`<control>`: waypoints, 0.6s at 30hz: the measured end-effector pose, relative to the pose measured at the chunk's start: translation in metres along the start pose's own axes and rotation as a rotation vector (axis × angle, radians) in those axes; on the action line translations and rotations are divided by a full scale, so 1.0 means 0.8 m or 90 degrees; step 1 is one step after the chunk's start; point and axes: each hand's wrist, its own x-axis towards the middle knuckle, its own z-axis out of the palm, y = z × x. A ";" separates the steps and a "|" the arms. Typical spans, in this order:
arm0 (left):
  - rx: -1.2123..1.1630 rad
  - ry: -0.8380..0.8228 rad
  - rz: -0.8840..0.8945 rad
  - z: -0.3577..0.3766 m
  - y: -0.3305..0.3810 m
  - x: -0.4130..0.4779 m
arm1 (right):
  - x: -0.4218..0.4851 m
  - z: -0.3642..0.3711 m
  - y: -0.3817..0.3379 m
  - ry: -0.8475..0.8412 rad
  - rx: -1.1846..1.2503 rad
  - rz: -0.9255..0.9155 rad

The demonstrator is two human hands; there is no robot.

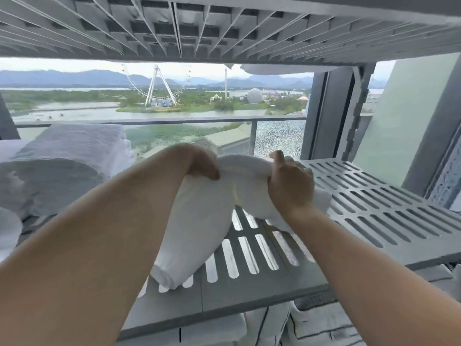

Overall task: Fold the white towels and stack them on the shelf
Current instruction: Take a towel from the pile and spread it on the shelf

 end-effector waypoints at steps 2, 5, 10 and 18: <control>-0.042 -0.096 -0.024 -0.005 0.011 0.015 | 0.009 0.009 0.015 -0.009 -0.015 0.009; -0.030 -0.119 -0.035 -0.006 0.021 0.040 | 0.023 0.028 0.029 -0.036 0.000 0.016; 0.244 0.315 -0.008 0.024 0.027 0.082 | 0.048 0.071 0.042 -0.055 0.033 0.000; 0.286 0.578 -0.148 0.084 0.017 0.101 | 0.074 0.129 0.061 -0.060 0.133 -0.121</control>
